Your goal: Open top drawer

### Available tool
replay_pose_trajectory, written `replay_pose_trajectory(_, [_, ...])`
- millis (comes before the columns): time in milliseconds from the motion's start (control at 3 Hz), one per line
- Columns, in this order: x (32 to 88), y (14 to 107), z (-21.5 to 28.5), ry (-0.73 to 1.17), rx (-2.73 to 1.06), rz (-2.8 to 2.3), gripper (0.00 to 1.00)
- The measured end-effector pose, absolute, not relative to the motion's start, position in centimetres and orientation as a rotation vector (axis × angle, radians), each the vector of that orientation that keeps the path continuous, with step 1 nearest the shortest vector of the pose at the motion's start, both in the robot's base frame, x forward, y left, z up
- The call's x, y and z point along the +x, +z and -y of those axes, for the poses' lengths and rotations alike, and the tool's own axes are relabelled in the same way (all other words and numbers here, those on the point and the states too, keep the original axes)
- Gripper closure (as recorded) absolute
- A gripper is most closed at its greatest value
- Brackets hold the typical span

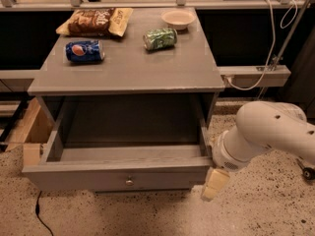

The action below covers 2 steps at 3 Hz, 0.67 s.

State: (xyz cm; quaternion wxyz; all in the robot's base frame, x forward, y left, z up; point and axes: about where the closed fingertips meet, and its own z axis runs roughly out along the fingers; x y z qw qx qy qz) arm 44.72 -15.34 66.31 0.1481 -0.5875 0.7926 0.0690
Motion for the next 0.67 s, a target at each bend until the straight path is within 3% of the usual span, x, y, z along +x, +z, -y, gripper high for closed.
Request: replay_pose_trajectory(667, [43.8, 80.2, 20.8, 0.031, -1.552, -2.129, 0.0])
